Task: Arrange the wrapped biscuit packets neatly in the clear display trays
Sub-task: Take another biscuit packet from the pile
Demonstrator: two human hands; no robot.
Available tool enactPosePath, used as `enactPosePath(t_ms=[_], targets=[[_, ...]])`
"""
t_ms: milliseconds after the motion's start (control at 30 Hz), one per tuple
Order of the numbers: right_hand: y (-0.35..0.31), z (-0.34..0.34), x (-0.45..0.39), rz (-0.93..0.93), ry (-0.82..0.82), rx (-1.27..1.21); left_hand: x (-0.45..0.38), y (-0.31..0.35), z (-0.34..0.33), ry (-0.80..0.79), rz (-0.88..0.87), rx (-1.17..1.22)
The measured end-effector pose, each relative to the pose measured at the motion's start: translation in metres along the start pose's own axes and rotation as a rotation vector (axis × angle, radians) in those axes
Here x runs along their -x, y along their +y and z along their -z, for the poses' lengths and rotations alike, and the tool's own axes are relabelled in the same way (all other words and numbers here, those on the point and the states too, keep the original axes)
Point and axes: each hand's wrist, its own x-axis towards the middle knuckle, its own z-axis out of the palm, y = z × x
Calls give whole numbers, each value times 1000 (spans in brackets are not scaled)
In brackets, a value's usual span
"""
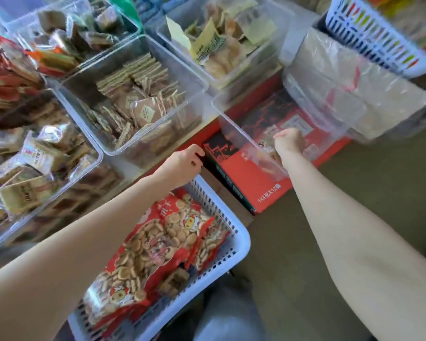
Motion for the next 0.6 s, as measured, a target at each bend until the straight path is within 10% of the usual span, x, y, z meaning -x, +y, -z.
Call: enactPosePath(t_ms=[600], targets=[[-165, -273, 387, 1042, -681, 148, 275, -281, 99, 776, 463, 212]])
